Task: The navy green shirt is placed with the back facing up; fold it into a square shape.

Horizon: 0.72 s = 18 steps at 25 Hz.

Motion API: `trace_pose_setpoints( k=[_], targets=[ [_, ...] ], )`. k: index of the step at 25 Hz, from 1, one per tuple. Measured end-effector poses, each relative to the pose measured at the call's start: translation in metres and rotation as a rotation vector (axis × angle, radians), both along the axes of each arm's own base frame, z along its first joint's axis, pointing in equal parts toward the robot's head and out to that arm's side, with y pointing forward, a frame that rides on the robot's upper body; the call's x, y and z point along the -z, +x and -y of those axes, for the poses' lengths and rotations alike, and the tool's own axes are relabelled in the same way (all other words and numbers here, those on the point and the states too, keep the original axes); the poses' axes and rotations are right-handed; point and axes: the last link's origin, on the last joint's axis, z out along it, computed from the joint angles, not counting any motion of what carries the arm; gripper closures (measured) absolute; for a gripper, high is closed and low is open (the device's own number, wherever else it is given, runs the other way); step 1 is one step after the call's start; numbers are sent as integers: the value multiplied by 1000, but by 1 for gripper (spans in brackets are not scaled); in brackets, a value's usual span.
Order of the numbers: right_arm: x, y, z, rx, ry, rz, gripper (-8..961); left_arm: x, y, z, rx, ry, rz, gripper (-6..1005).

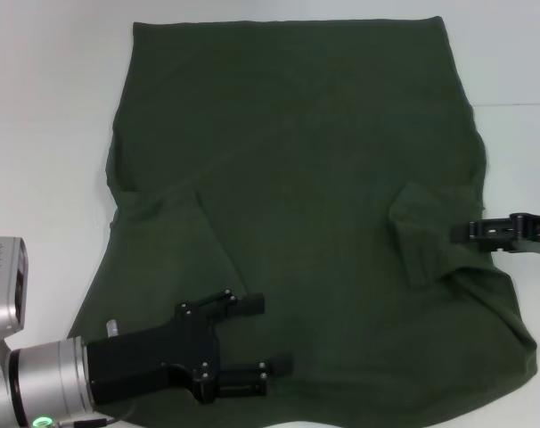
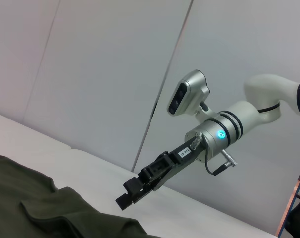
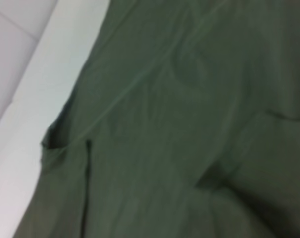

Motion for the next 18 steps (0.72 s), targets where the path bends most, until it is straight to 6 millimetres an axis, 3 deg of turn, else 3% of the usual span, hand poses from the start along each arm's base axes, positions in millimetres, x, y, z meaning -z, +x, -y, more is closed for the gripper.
trace_pose_setpoints(
  k=[8,18],
  targets=[
    [-1,14,-1,35,30,70,135,0,0,0,-3,1,-2,64],
    [9,14,0,29,11,91,136,-1,0,-1,-2,2,-4,65]
  ],
)
